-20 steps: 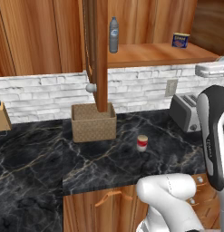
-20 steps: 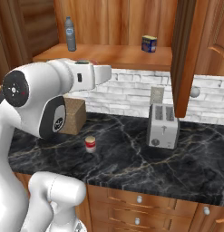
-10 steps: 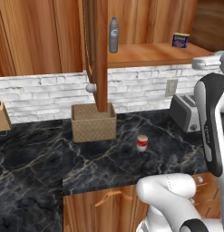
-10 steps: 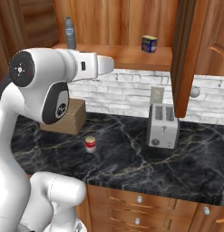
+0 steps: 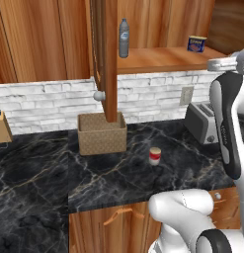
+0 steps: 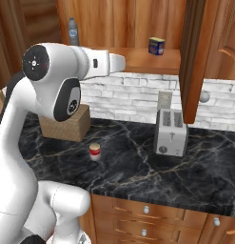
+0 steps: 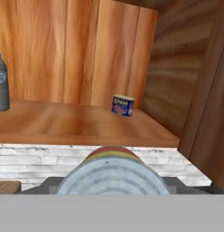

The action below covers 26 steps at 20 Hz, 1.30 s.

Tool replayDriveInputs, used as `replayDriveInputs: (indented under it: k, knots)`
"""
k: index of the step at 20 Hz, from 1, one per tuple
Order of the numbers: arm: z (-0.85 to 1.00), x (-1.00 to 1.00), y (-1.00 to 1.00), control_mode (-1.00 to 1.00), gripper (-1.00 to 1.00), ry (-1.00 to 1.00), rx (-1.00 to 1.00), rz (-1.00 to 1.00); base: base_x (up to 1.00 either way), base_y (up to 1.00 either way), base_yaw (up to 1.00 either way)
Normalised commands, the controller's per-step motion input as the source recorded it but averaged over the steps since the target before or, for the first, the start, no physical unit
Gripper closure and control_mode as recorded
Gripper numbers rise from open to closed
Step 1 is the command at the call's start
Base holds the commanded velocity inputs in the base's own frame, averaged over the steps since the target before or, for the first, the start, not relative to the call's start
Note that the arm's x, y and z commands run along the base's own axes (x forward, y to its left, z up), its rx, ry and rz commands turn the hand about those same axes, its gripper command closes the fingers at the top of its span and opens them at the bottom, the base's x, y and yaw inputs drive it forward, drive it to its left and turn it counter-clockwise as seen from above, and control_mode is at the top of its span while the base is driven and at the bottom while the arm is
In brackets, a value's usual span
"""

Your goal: Pick the cans from the counter and place them in their designated side in the cabinet.

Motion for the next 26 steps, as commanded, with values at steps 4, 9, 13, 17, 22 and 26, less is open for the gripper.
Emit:
replayDriveInputs:
  k: [4, 9, 13, 17, 22, 26]
  knots:
    - [0.00, 0.24, -0.12, -1.00, 1.00, 0.01, 0.00, 0.00, 0.00, 0.00, 0.00]
    - [-0.02, 0.24, -0.10, -1.00, 1.00, 0.04, 0.00, 0.00, 0.00, 0.00, 0.00]
    - [-0.07, 0.23, -0.06, -1.00, 1.00, 0.08, 0.00, 0.00, 0.00, 0.00, 0.00]
    - [-0.02, 0.24, -0.06, -1.00, 1.00, 0.05, 0.00, 0.00, 0.00, 0.00, 0.00]
    - [0.00, 0.20, -0.12, -1.00, 1.00, 0.00, 0.00, 0.00, 0.00, 0.00, 0.00]
    - [-0.09, 0.22, -0.08, -1.00, 1.00, 0.00, 0.00, 0.00, 0.00, 0.00, 0.00]
